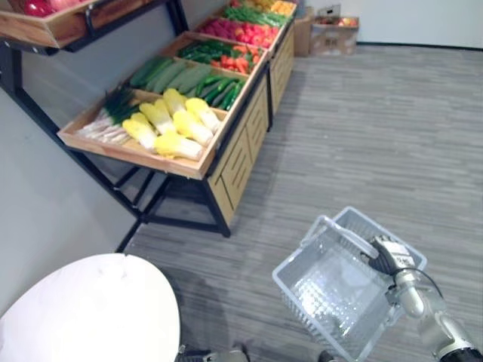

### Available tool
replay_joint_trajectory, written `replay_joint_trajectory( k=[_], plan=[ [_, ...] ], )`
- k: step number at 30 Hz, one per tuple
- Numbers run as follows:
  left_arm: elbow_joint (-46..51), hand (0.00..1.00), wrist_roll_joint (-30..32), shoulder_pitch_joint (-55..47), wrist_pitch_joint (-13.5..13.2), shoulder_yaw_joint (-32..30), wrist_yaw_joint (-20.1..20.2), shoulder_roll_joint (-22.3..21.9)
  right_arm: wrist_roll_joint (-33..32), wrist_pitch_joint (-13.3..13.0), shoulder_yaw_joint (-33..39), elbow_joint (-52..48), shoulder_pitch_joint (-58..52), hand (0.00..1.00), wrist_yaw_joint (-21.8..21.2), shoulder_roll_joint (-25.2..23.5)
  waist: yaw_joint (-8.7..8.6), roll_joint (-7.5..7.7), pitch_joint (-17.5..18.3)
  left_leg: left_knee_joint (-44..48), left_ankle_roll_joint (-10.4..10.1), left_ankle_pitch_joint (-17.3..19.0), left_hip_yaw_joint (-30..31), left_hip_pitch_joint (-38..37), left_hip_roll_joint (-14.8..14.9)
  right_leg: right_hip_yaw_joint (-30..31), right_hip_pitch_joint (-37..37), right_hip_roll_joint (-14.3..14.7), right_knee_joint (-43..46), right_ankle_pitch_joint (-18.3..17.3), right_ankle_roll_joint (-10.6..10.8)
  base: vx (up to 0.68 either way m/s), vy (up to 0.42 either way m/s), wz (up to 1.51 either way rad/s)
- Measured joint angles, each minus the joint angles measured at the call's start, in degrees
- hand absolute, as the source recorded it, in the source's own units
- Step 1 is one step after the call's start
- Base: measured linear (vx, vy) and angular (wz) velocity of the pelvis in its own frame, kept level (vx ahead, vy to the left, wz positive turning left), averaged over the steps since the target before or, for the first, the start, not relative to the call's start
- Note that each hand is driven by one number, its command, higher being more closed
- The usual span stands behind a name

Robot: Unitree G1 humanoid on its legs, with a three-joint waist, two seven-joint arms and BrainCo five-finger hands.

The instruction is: Pick vegetable in the basket

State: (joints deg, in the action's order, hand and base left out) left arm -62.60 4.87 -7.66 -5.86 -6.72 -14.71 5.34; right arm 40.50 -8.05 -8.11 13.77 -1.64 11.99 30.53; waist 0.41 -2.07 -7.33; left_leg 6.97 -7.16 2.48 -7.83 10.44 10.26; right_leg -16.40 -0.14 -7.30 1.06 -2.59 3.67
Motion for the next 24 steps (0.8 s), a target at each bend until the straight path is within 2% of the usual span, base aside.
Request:
replay_joint_trajectory(
  k=[1,3,4,5,7,8,9,10,11,12,13,14,15,16,17,19,21,23,24],
  plan=[
    [-0.02,0.0,-0.17,-0.42,-0.02,-1.01,-0.11,-0.62,0.01,-0.01,-0.33,0.31,0.85,1.0,0.0,-0.21,0.42,-0.67,-0.02,-1.99,0.19,-3.79,1.26,-0.48,-0.22,1.28,-0.58,0.43,0.03,0.1,0.42,0.17,0.203,-0.57],
    [-0.07,0.0,-0.1,-0.81,-0.11,-2.18,-0.28,-0.22,0.02,-0.5,-1.93,0.54,1.83,1.0,-0.01,-1.0,1.01,1.67,-0.87,-2.54,1.27,-2.78,-0.58,-1.17,-2.89,2.79,-0.14,-1.97,-2.03,1.75,2.96,0.18,0.199,-0.29],
    [-0.04,0.0,-0.09,-0.83,-0.12,-2.19,-0.27,-0.03,0.03,-0.57,-2.06,0.57,2.06,1.0,-0.01,-1.01,1.16,2.22,-1.19,-2.34,1.69,-2.4,-1.26,-1.22,-3.46,3.17,-0.13,-2.6,-2.46,2.1,3.36,0.16,0.179,-0.16],
    [-0.13,0.0,-0.07,-1.15,0.21,-2.45,-0.27,0.53,0.04,-0.58,-2.49,0.7,2.67,1.0,-0.02,-1.09,1.43,2.83,-1.52,-1.21,2.84,-1.63,-2.15,-1.16,-4.72,3.78,0.26,-3.87,-3.11,2.87,4.03,0.16,0.169,-0.18],
    [-0.17,0.0,0.06,-1.78,0.41,-2.13,-0.27,0.54,0.06,-0.65,-2.56,0.69,2.77,1.0,-0.04,-1.09,1.37,2.89,-1.52,0.83,4.34,0.62,-2.68,-1.41,-6.69,3.97,1.14,-5.81,-2.96,2.4,5.42,0.16,0.161,-0.05],
    [-0.2,0.0,0.23,-1.76,0.48,-1.76,-0.29,0.51,0.06,-0.64,-2.57,0.76,2.54,1.0,-0.05,-1.14,1.39,2.78,-1.52,2.65,4.78,3.02,-2.72,-1.37,-7.55,3.94,1.19,-7.11,-1.05,1.32,6.99,0.16,0.165,-0.01],
    [-0.28,0.0,0.44,-1.67,0.88,-0.78,-0.34,0.42,0.06,-0.64,-2.58,0.95,2.05,1.0,-0.08,-1.28,1.39,2.54,-1.63,4.3,5.41,5.85,-2.59,-1.45,-7.6,4.16,-0.69,-7.87,4.53,0.78,7.78,0.17,0.198,-0.02],
    [-0.33,0.0,0.44,-1.68,1.05,-0.09,-0.32,0.35,0.07,-0.63,-2.57,1.02,1.81,1.0,-0.08,-1.36,1.41,1.91,-1.54,4.41,5.73,6.31,-2.39,-1.82,-7.4,4.24,-2.04,-8.01,8.49,0.78,7.77,0.18,0.219,0.0],
    [-0.37,0.0,0.44,-1.71,1.07,0.87,-0.34,0.45,0.1,-0.59,-2.53,1.06,1.32,1.0,-0.08,-1.64,1.29,1.52,-1.44,4.24,6.19,6.69,-2.19,-2.8,-7.35,4.62,-5.12,-8.71,15.85,0.78,7.73,0.19,0.236,0.08],
    [-0.21,0.0,0.43,-1.67,1.08,2.07,-0.31,1.17,0.14,-0.51,-2.45,1.06,0.85,1.0,-0.07,-2.54,1.16,1.67,-1.49,4.46,6.89,7.26,-1.96,-4.44,-7.72,6.64,-10.05,-10.19,28.18,2.08,5.88,0.17,0.199,0.18],
    [-0.01,0.0,0.43,-1.5,1.08,2.57,-0.27,1.74,0.14,-0.34,-2.25,1.01,0.83,1.0,-0.01,-3.27,0.99,2.25,-1.8,4.9,7.62,7.99,-1.13,-5.63,-8.35,8.32,-12.71,-10.99,35.4,4.7,2.28,0.13,0.132,0.3],
    [0.19,0.0,0.42,-1.43,1.08,3.11,-0.28,2.1,0.15,-0.26,-2.14,1.01,0.7,1.0,-0.03,-3.63,0.63,2.89,-2.06,5.31,8.05,8.42,-0.35,-6.58,-8.67,9.64,-14.05,-11.21,39.56,7.12,-0.12,0.18,0.086,0.52],
    [0.78,0.0,0.42,-1.32,1.11,3.78,-0.3,2.35,0.16,-0.21,-1.85,1.03,0.61,1.0,-0.06,-4.24,0.23,3.45,-2.41,5.48,8.74,8.86,0.78,-7.97,-8.9,11.97,-15.89,-10.99,45.02,8.96,-0.24,0.24,0.079,0.77],
    [1.15,0.0,0.39,-0.84,1.09,4.59,-0.26,3.33,0.17,-0.2,-1.57,1.05,0.32,1.0,-0.04,-5.11,-0.11,3.89,-2.66,5.46,9.63,9.52,2.99,-9.15,-9.15,13.19,-18.03,-9.54,50.2,5.03,-0.16,0.32,0.06,0.88],
    [1.21,0.0,0.39,-0.2,1.11,4.7,-0.25,3.45,0.17,-0.22,-1.45,1.05,0.35,1.0,-0.04,-5.38,-0.23,4.32,-2.83,4.95,10.11,9.88,4.35,-10.43,-9.15,12.97,-19.2,-8.1,51.13,1.88,-0.6,0.26,0.025,0.82],
    [2.17,0.0,-0.01,0.83,1.1,4.69,-0.32,3.7,0.14,-0.13,-1.14,1.04,0.36,1.0,-0.03,-5.39,-0.42,4.21,-2.87,3.49,10.5,10.62,6.77,-12.2,-9.27,9.36,-21.29,-6.25,45.12,-0.9,-0.96,0.3,-0.021,0.73],
    [3.65,0.0,-0.17,1.27,1.04,4.67,-0.43,3.58,0.14,0.12,-1.05,1.3,0.38,1.0,-0.03,-5.38,-0.67,3.9,-3.06,2.87,10.26,11.29,8.95,-13.55,-9.43,6.5,-22.12,-5.03,33.26,-0.55,-0.43,0.34,-0.069,0.72],
    [5.34,0.0,-0.18,1.82,1.02,4.69,-0.58,3.59,0.14,0.33,-0.46,1.72,0.42,1.0,-0.03,-5.4,-1.07,3.91,-3.11,2.11,9.17,12.14,12.16,-14.46,-9.44,7.38,-21.79,-3.39,15.03,1.67,2.21,0.48,-0.216,0.92],
    [6.29,0.0,-0.18,2.33,0.96,4.67,-0.65,3.52,0.13,0.43,0.97,1.98,0.39,1.0,-0.03,-5.55,-1.29,4.3,-3.47,1.26,8.15,12.78,14.61,-15.85,-9.51,8.02,-21.0,-3.71,5.35,2.88,4.12,0.53,-0.31,0.93]
  ],
)
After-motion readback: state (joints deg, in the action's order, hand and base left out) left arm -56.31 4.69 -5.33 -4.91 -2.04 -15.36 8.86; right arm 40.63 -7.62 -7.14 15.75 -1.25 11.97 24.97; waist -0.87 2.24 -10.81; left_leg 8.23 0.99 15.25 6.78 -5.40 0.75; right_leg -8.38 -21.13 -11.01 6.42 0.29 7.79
